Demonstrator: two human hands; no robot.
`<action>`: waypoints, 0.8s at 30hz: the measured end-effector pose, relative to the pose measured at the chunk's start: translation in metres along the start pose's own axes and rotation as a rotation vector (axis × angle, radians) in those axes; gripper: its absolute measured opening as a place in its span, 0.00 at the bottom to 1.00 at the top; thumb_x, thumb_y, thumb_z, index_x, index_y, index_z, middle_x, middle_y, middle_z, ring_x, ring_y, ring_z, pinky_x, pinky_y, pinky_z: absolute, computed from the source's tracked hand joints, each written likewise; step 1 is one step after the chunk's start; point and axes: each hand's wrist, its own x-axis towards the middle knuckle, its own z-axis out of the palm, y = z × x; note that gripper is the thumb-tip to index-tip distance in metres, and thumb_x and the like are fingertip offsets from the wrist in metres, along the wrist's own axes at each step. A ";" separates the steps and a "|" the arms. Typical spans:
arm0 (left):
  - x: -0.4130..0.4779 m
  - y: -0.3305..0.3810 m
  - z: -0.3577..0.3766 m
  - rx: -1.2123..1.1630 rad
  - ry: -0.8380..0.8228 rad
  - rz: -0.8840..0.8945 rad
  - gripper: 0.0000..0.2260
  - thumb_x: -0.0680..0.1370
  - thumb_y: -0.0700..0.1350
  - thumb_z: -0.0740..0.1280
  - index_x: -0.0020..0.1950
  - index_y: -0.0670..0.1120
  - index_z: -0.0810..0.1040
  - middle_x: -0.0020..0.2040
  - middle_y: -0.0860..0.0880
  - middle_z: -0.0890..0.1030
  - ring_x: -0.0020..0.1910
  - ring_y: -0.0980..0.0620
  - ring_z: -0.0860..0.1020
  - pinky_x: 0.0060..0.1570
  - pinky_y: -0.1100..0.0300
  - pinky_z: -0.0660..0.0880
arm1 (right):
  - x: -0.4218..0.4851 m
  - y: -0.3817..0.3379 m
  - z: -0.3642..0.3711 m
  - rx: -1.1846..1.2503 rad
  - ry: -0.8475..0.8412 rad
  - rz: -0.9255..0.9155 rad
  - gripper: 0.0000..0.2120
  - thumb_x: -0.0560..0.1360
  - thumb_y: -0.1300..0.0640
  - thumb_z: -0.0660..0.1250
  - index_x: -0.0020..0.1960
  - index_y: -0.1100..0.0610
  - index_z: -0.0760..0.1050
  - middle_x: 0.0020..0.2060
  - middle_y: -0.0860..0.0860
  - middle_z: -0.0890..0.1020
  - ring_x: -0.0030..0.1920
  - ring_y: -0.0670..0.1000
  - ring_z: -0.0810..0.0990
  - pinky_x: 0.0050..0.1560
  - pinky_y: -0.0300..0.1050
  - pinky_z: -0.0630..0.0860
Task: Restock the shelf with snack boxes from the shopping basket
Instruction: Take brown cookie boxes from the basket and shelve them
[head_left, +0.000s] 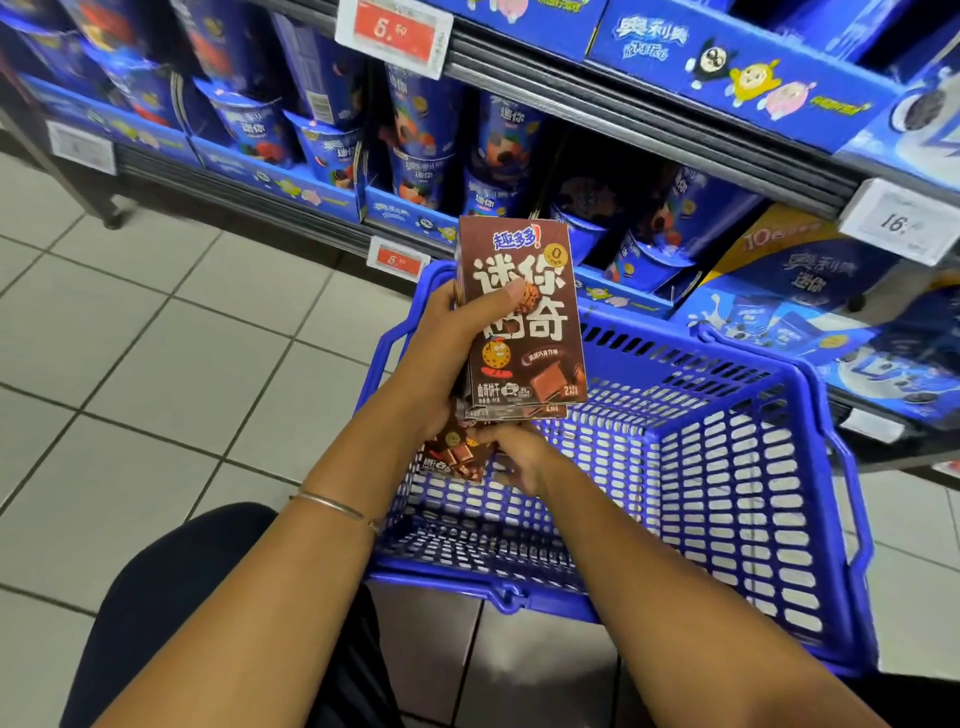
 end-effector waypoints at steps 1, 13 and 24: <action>0.000 0.001 0.000 -0.008 0.000 0.001 0.24 0.80 0.49 0.73 0.73 0.42 0.74 0.61 0.42 0.86 0.58 0.41 0.86 0.55 0.49 0.83 | 0.001 0.001 0.002 0.067 -0.025 0.030 0.27 0.73 0.57 0.77 0.68 0.57 0.70 0.61 0.53 0.81 0.62 0.55 0.78 0.61 0.55 0.77; -0.006 0.002 -0.002 0.016 -0.028 0.011 0.25 0.79 0.50 0.73 0.73 0.42 0.73 0.61 0.42 0.86 0.58 0.41 0.86 0.57 0.47 0.83 | -0.010 0.010 0.008 -0.031 -0.090 0.106 0.21 0.71 0.52 0.78 0.60 0.56 0.77 0.56 0.50 0.83 0.53 0.49 0.77 0.42 0.41 0.71; -0.007 -0.002 -0.002 0.050 -0.015 -0.012 0.27 0.78 0.50 0.75 0.75 0.45 0.72 0.62 0.43 0.86 0.58 0.42 0.86 0.61 0.43 0.82 | -0.011 0.005 0.027 0.118 -0.103 0.065 0.23 0.70 0.53 0.80 0.62 0.57 0.79 0.52 0.54 0.87 0.48 0.50 0.83 0.47 0.44 0.80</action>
